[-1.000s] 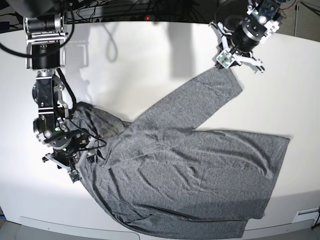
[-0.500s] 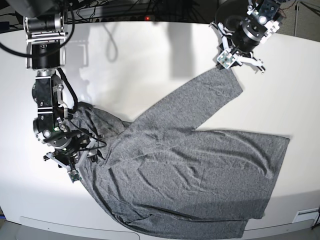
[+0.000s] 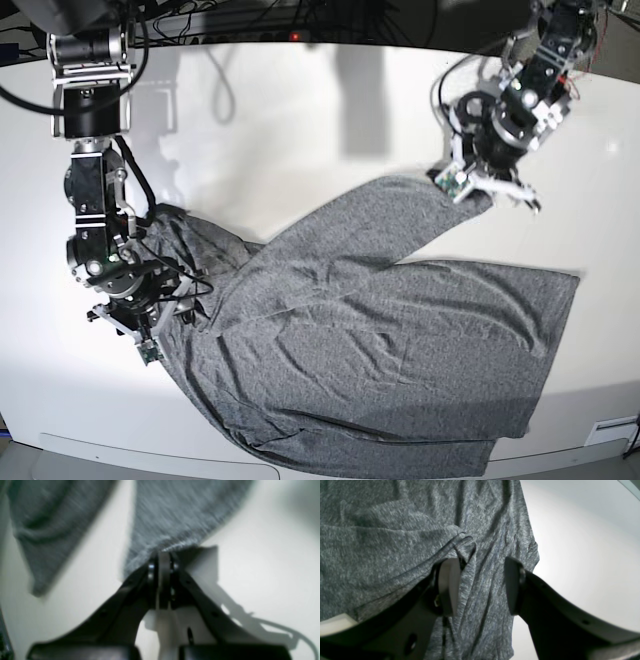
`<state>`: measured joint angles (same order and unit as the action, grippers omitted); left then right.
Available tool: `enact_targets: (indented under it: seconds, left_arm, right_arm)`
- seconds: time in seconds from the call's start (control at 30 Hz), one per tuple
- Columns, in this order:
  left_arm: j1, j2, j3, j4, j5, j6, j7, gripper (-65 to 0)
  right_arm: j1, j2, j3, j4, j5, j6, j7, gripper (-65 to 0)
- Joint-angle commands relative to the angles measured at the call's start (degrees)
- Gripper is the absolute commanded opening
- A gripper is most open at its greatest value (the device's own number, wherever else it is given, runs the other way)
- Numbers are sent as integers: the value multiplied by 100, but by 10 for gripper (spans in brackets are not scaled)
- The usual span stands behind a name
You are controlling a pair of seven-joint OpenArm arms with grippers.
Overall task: Fold the T-shirt properly
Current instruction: 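Drag the sleeve with the left gripper back across the shirt body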
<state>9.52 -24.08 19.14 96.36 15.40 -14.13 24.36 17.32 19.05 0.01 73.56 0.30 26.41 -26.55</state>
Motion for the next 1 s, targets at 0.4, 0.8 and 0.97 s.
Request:
enact_targets:
  seconds: [0.4,0.8,0.97]
  left_arm:
    - [-1650,-461,-33,66,-452,57,278,-650]
    - [-2785,-546,-33,-1967,-662,59,-894,-650]
    - [-3375,-546,-33,-2691,-673,57,-1056,-650]
  right_arm:
    - [155,50,35,101,37,-22,120,-359]
    - [153,46,35,101,37,-24,35,-359]
    - [155,46,35,101,39,-24,26,-359]
